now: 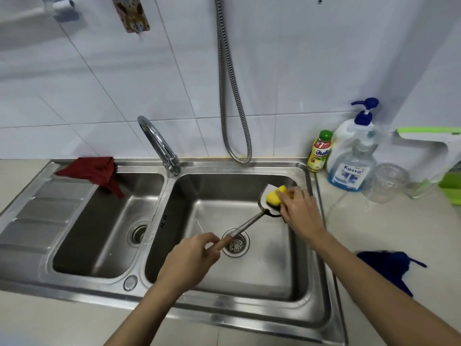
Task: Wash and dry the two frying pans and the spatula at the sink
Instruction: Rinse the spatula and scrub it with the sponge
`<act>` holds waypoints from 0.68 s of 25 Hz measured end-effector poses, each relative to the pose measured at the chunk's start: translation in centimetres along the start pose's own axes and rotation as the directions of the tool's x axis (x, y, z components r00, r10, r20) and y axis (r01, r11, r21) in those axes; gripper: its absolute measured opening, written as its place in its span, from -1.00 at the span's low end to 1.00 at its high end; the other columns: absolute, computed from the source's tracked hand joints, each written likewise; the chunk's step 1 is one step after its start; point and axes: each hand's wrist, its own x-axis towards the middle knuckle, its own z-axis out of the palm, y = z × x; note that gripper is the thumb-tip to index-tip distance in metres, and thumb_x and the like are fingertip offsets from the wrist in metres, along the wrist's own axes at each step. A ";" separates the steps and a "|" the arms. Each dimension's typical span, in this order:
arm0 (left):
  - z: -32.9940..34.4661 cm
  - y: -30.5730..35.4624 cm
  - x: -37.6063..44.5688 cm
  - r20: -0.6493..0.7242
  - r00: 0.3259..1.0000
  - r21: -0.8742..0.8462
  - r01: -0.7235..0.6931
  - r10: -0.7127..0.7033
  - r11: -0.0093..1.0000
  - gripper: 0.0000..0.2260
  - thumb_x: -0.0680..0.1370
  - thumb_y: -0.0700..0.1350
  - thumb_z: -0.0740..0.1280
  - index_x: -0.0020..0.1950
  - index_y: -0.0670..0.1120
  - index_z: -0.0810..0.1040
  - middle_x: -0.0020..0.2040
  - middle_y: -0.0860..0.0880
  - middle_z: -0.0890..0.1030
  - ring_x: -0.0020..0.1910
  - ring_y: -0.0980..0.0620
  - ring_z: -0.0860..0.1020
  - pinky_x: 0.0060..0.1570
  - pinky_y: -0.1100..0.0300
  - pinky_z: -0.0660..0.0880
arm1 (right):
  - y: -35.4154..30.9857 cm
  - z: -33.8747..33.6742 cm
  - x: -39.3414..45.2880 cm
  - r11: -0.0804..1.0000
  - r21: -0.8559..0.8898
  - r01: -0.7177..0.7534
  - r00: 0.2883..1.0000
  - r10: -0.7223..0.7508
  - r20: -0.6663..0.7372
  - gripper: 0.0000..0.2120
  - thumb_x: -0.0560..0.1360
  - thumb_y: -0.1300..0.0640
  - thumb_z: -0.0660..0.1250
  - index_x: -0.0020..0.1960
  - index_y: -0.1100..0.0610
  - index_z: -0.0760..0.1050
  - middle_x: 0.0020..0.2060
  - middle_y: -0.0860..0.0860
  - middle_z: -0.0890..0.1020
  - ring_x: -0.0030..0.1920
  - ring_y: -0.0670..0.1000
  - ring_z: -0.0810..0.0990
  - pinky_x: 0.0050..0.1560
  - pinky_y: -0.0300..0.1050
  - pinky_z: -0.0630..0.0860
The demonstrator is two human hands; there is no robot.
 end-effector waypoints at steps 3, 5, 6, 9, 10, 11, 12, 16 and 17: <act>0.3 0.2 0.4 0.026 1.000 -0.031 -0.013 0.014 0.999 -0.83 0.56 -0.02 0.32 0.13 0.12 0.58 -0.31 0.05 0.57 -0.27 0.07 0.59 -0.26 0.17 0.48 | 0.0 0.4 -0.8 0.988 -0.032 0.152 0.988 -0.153 -0.029 -0.70 0.40 0.13 0.32 0.13 0.09 0.55 -0.08 0.15 0.55 -0.15 0.17 0.54 -0.15 0.01 0.53; 0.5 0.8 0.4 0.033 0.999 -0.017 -0.040 0.041 0.999 -0.81 0.56 -0.02 0.31 0.16 0.11 0.57 -0.31 0.05 0.56 -0.28 0.08 0.57 -0.28 0.20 0.45 | 0.3 0.5 -1.2 0.981 -0.072 0.182 0.982 -0.184 -0.029 -0.71 0.39 0.12 0.33 0.11 0.07 0.54 -0.09 0.12 0.56 -0.14 0.14 0.54 -0.13 0.01 0.52; 0.6 1.0 0.4 0.026 0.998 -0.008 -0.051 0.051 0.999 -0.80 0.56 -0.02 0.30 0.17 0.11 0.57 -0.30 0.05 0.57 -0.30 0.08 0.56 -0.29 0.20 0.44 | 0.7 0.3 -1.2 0.992 -0.067 0.107 0.994 -0.109 -0.018 -0.71 0.38 0.12 0.36 0.11 0.06 0.54 -0.07 0.12 0.57 -0.13 0.14 0.54 -0.13 0.01 0.52; 0.6 2.0 1.1 -0.004 0.995 0.041 -0.101 0.101 0.994 -0.80 0.56 -0.01 0.31 0.18 0.10 0.57 -0.34 0.08 0.53 -0.34 0.09 0.50 -0.28 0.16 0.42 | 1.3 -0.5 -1.4 0.995 -0.089 0.048 0.999 -0.047 0.008 -0.72 0.39 0.11 0.35 0.10 0.06 0.55 -0.06 0.14 0.57 -0.12 0.16 0.56 -0.16 0.02 0.52; 0.6 2.5 1.2 -0.005 0.993 0.051 -0.120 0.121 0.991 -0.80 0.57 0.00 0.31 0.18 0.09 0.57 -0.36 0.09 0.50 -0.34 0.09 0.49 -0.28 0.17 0.40 | 2.0 -0.5 -1.6 0.992 -0.107 0.060 0.998 -0.060 0.002 -0.72 0.40 0.11 0.35 0.11 0.06 0.55 -0.07 0.13 0.57 -0.13 0.16 0.55 -0.17 0.02 0.52; 0.6 2.9 1.3 -0.003 0.990 0.064 -0.141 0.142 0.988 -0.81 0.57 0.00 0.31 0.17 0.09 0.57 -0.35 0.09 0.51 -0.32 0.08 0.52 -0.27 0.17 0.40 | 3.3 -0.8 -1.5 0.994 -0.110 0.021 1.000 -0.023 -0.017 -0.71 0.39 0.12 0.36 0.11 0.07 0.56 -0.07 0.14 0.57 -0.13 0.17 0.55 -0.18 0.02 0.51; 0.7 3.2 1.5 0.000 0.987 0.076 -0.163 0.163 0.984 -0.82 0.57 0.01 0.31 0.15 0.09 0.58 -0.31 0.08 0.55 -0.25 0.06 0.56 -0.24 0.16 0.43 | 5.0 -1.2 -1.3 0.993 -0.097 -0.068 0.998 0.067 -0.013 -0.70 0.39 0.14 0.38 0.11 0.09 0.56 -0.08 0.17 0.56 -0.14 0.20 0.55 -0.18 0.04 0.51; 1.5 3.8 1.9 0.027 0.980 0.091 -0.199 0.197 0.976 -0.82 0.56 0.00 0.31 0.14 0.09 0.58 -0.21 0.10 0.61 -0.12 0.02 0.61 -0.18 0.14 0.46 | 9.3 -2.0 -2.8 0.977 -0.058 -0.205 0.978 0.202 -0.061 -0.67 0.37 0.21 0.43 0.13 0.15 0.57 -0.10 0.24 0.56 -0.18 0.27 0.56 -0.24 0.08 0.53; 1.9 3.9 2.1 0.031 0.978 0.095 -0.210 0.208 0.973 -0.82 0.56 0.00 0.31 0.15 0.08 0.58 -0.19 0.07 0.64 -0.11 0.00 0.61 -0.17 0.13 0.46 | 8.8 -1.5 -3.5 0.986 -0.074 -0.152 0.986 0.146 -0.082 -0.65 0.36 0.19 0.43 0.15 0.12 0.57 -0.09 0.22 0.56 -0.18 0.25 0.55 -0.25 0.04 0.51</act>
